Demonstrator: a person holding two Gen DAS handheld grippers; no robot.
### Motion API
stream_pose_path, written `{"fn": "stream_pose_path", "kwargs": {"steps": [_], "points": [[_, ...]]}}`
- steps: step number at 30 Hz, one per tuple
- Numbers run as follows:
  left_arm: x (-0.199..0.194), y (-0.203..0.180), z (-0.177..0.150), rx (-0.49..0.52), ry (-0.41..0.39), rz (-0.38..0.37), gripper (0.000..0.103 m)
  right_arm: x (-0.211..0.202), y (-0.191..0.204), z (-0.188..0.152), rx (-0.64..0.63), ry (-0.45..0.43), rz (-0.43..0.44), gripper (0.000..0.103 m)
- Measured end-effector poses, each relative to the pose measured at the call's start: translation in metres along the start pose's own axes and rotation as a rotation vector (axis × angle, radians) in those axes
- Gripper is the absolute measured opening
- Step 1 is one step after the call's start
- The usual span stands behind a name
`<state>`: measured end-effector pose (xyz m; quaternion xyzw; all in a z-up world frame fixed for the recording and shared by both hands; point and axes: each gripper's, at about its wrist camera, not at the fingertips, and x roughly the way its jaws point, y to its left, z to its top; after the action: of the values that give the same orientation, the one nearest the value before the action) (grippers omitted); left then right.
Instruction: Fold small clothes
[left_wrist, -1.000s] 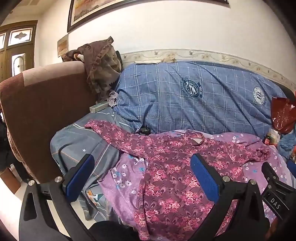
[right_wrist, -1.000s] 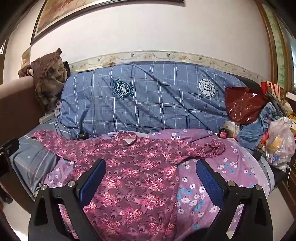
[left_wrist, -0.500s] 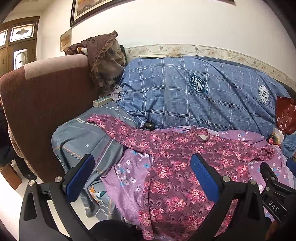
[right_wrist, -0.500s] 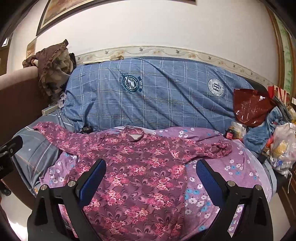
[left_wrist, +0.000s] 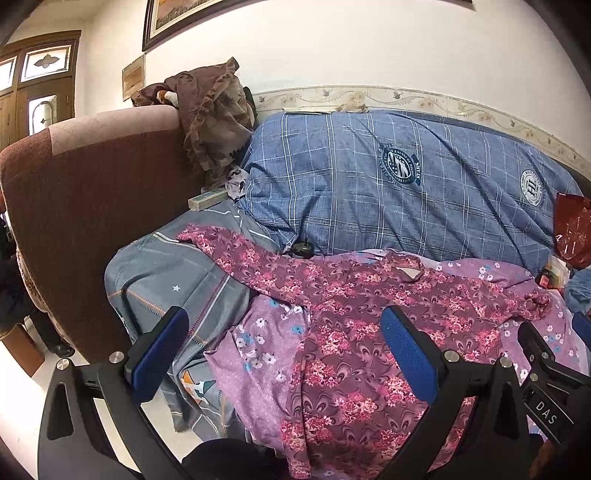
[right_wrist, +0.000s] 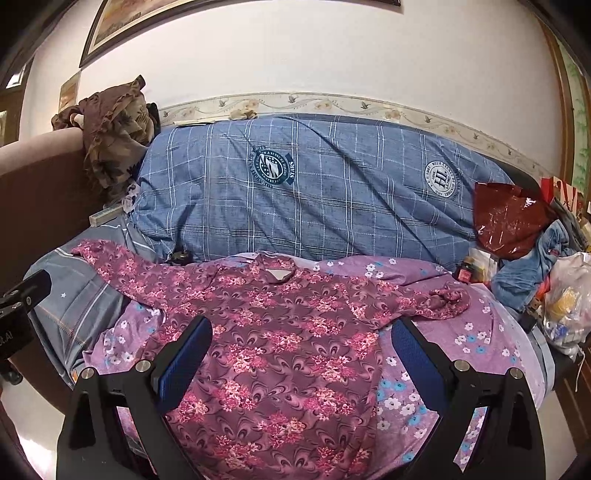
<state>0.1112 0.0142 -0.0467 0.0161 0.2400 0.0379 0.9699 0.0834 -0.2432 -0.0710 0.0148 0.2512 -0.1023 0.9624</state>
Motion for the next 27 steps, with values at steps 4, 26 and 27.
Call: {"fn": "stream_pose_path", "kwargs": {"steps": [4, 26, 27], "points": [[0.005, 0.0, -0.002, 0.001, 0.01, 0.001, 0.103, 0.003, 0.001, -0.001, 0.001, 0.008, 0.004, 0.099], [0.023, -0.005, -0.006, 0.012, 0.045, 0.013, 0.103, 0.023, 0.002, -0.004, 0.003, 0.041, 0.011, 0.099], [0.025, -0.005, -0.005, 0.012, 0.048, 0.014, 0.103, 0.024, 0.002, -0.004, 0.002, 0.043, 0.011, 0.099]]}}
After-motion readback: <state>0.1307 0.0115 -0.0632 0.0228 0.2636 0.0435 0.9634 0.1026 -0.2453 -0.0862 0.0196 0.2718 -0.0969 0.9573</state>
